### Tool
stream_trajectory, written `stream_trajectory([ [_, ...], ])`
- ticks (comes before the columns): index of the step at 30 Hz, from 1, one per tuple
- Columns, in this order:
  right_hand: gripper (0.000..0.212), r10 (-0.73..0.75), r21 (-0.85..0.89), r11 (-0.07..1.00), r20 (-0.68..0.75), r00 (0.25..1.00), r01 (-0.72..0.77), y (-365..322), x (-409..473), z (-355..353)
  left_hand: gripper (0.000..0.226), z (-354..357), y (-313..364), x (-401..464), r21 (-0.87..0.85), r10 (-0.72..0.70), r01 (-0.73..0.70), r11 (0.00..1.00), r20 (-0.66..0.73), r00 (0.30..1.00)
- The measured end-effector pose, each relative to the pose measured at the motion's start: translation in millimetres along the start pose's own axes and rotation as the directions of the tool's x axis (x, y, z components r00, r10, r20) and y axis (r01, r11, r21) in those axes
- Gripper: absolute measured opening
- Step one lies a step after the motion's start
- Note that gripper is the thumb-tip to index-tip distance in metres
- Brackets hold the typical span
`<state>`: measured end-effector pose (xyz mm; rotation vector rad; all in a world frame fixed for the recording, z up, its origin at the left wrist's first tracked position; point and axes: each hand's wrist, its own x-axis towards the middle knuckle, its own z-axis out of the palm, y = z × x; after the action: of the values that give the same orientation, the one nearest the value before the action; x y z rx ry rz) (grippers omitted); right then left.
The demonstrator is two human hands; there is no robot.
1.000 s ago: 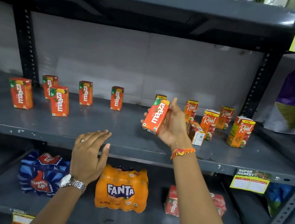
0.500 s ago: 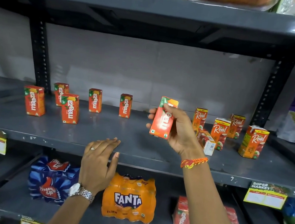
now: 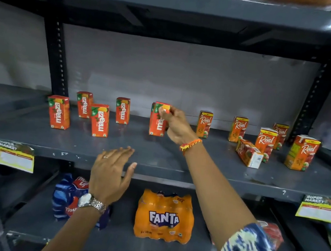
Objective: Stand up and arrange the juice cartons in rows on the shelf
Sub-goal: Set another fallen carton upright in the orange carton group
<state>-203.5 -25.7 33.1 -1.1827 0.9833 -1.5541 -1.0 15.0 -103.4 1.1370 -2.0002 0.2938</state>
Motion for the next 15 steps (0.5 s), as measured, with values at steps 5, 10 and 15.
stream_trajectory([
  [5, 0.04, 0.006, -0.068, 0.998, 0.029, 1.0, -0.004, 21, 2, 32, 0.051, -8, 2, -1, -0.022, 0.005, -0.004, 1.0, 0.054, 0.999],
  [10, 0.035, -0.032, -0.151, 0.988, 0.005, 0.999, 0.033, 38, -5, 40, 0.056, -12, 1, 0, -0.022, 0.021, -0.019, 1.0, 0.113, 0.993],
  [15, 0.044, -0.047, -0.231, 0.972, -0.047, 0.998, 0.035, 38, -5, 42, 0.056, -12, -1, 0, -0.012, 0.033, -0.032, 0.999, 0.111, 0.993],
])
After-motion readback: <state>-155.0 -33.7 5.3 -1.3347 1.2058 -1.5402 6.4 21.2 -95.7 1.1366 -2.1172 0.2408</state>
